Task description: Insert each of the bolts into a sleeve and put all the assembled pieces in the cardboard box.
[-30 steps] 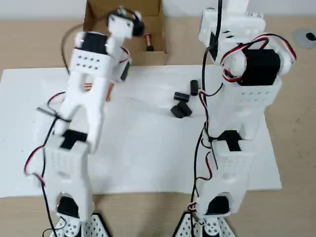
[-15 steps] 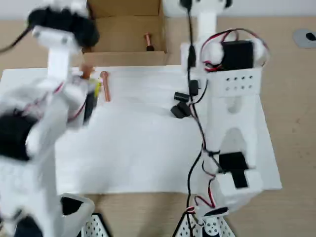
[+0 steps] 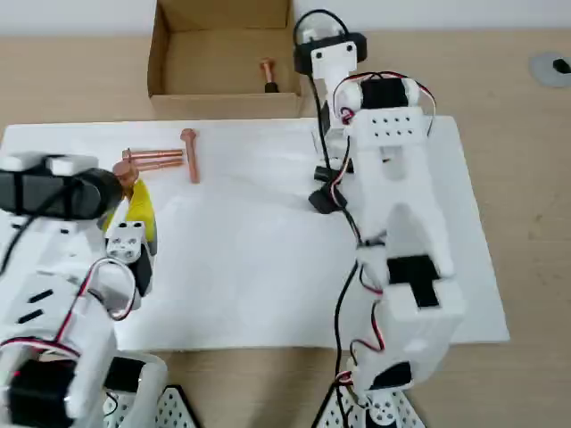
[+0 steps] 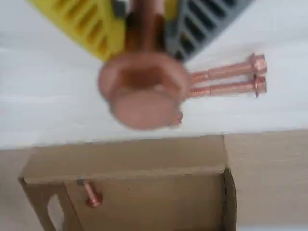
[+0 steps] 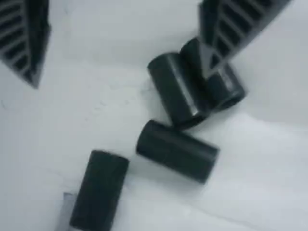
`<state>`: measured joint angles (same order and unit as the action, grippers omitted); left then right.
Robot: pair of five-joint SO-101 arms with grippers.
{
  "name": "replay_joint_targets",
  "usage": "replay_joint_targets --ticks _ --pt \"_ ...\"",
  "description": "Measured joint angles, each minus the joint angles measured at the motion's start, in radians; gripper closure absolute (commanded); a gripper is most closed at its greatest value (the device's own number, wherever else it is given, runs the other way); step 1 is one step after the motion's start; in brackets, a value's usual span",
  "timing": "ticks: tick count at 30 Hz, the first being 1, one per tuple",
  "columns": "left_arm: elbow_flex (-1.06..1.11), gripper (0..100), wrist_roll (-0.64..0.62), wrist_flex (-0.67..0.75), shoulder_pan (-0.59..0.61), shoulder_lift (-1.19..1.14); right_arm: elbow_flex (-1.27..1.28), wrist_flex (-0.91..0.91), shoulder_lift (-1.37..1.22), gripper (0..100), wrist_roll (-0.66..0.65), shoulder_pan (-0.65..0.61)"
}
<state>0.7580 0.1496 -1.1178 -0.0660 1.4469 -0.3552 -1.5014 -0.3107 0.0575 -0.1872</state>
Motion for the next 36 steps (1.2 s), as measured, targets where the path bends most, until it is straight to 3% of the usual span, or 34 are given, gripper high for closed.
replay_joint_targets --ticks 4,9,20,36 --pt "0.195 99 -0.002 0.106 0.000 0.133 -0.101 0.003 -0.144 74.2 0.020 0.028" --pt "0.290 99 -0.002 0.130 0.000 0.242 -0.245 -0.026 -0.285 74.2 0.104 0.058" --pt "0.311 99 -0.002 0.132 0.000 0.308 -0.420 -0.152 -0.479 74.2 0.121 0.055" --pt "0.311 99 -0.002 0.132 0.000 0.308 -0.471 -0.221 -0.546 75.9 0.121 0.058"
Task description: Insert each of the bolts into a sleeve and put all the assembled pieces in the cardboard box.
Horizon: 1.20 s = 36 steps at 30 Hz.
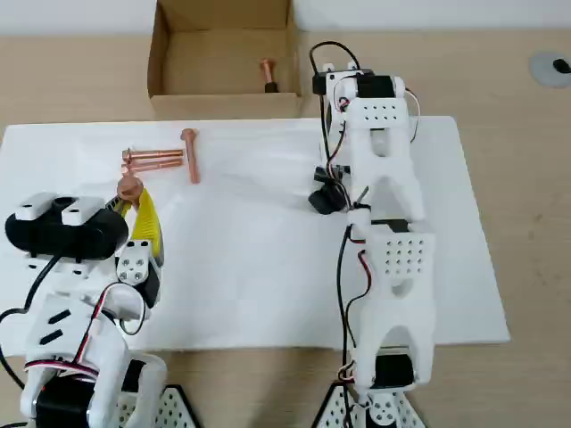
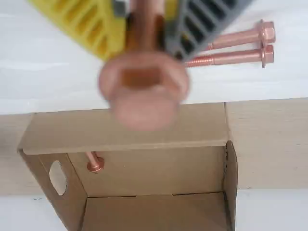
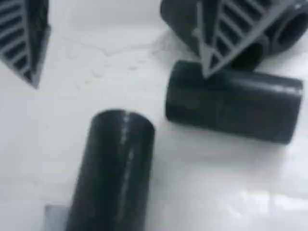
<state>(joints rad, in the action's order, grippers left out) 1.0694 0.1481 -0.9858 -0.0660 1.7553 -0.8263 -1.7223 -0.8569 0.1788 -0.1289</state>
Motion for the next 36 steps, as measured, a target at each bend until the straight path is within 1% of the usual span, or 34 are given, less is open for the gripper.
replay_joint_targets --ticks 6,7,19,22,29,32,36 --pt "0.000 99 0.000 0.000 0.000 0.000 -0.025 0.000 -0.021 95.2 0.000 0.002" --pt "0.000 99 0.000 0.000 0.000 0.000 -0.026 0.000 -0.023 97.1 0.000 0.002" --pt "0.000 99 -0.002 0.000 0.000 0.000 -0.026 -0.002 -0.025 97.3 0.002 0.005" --pt "0.000 99 -0.003 0.000 0.000 0.000 -0.041 -0.003 -0.031 97.1 -0.035 0.005" --pt "0.000 99 -0.003 0.000 0.000 0.000 -0.180 -0.049 -0.041 89.0 -0.114 0.000" --pt "0.000 99 -0.003 0.000 0.000 0.000 -0.249 -0.049 -0.041 88.6 -0.126 0.008" --pt "0.000 99 -0.003 0.000 0.000 0.000 -0.265 -0.044 -0.041 88.6 -0.130 0.026"
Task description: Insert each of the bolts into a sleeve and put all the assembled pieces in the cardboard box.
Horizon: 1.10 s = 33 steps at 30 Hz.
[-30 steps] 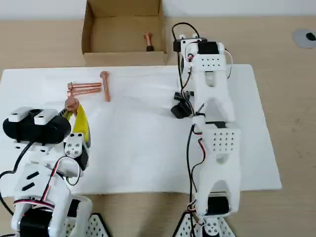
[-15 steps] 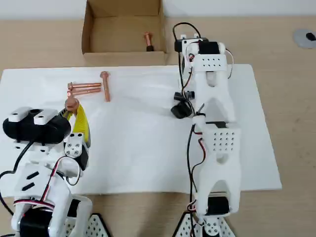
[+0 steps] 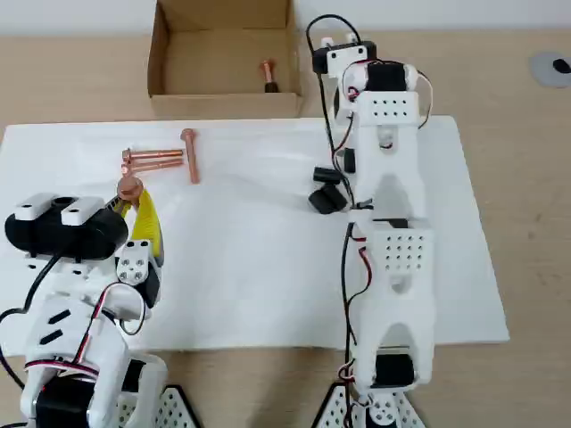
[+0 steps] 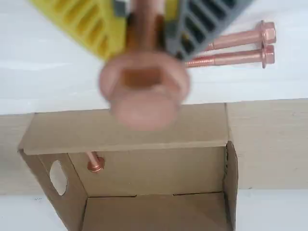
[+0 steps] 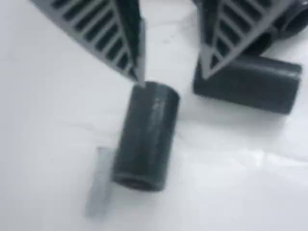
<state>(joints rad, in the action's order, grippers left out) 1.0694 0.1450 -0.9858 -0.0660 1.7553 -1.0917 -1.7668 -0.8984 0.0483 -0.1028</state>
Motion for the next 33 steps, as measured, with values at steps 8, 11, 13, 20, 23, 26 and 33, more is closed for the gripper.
replay_joint_targets --ticks 8,11,13,20,23,26,33 --pt "0.000 99 0.000 0.000 0.000 0.000 -0.014 0.026 -0.118 88.6 -0.006 0.043" --pt "0.000 99 0.000 0.000 0.000 0.000 -0.041 0.015 -0.146 88.6 -0.041 0.038" --pt "0.000 99 0.000 0.000 0.000 0.000 -0.049 0.014 -0.153 88.6 -0.060 0.038" --pt "0.000 99 0.000 0.000 0.000 0.000 -0.077 0.011 -0.172 88.6 -0.072 0.044" --pt "0.000 99 0.000 0.000 0.000 0.000 -0.080 0.011 -0.172 88.6 -0.089 0.044" --pt "0.000 99 0.000 0.000 0.000 0.000 -0.080 0.015 -0.173 88.6 -0.126 0.041" --pt "0.000 99 0.000 0.000 0.000 0.000 -0.095 0.025 -0.209 81.1 -0.196 0.003"
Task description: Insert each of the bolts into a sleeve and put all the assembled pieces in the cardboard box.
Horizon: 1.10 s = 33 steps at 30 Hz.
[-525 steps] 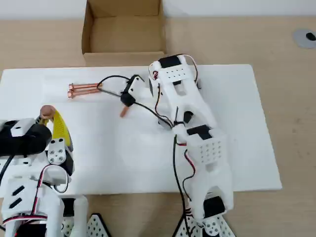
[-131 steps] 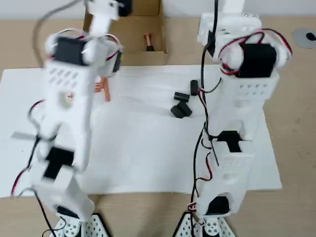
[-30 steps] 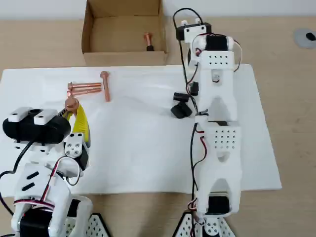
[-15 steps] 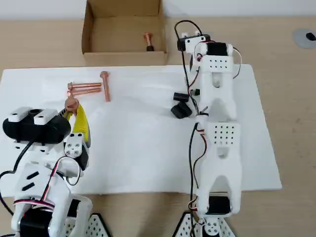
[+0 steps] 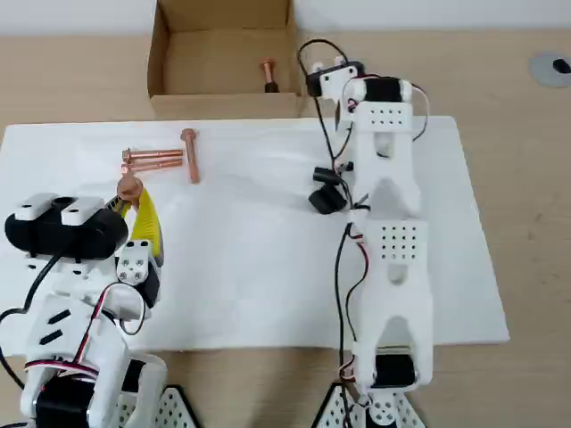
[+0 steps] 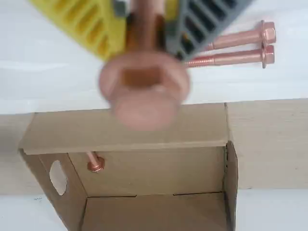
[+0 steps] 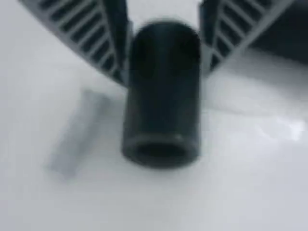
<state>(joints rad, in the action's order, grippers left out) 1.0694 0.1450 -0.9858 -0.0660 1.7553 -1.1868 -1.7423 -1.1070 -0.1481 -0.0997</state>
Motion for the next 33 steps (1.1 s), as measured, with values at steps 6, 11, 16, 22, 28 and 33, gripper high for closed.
replay_joint_targets --ticks 6,11,16,22,28,33 --pt "0.000 99 0.000 -0.023 0.000 0.000 0.000 -0.002 -0.005 81.0 -0.046 -0.021" --pt "0.000 99 0.000 -0.029 0.000 0.000 0.000 0.000 -0.005 80.7 -0.080 -0.021" --pt "0.000 99 0.000 -0.029 0.000 0.000 -0.008 0.000 -0.018 80.7 -0.120 -0.021" --pt "0.000 99 0.000 -0.029 0.000 0.000 -0.032 -0.002 -0.046 81.0 -0.133 -0.021" --pt "0.000 99 0.000 -0.029 0.000 0.000 -0.035 -0.002 -0.051 83.7 -0.133 -0.021" --pt "0.000 99 0.000 -0.029 0.006 0.000 -0.038 0.008 -0.051 98.2 -0.133 -0.012"
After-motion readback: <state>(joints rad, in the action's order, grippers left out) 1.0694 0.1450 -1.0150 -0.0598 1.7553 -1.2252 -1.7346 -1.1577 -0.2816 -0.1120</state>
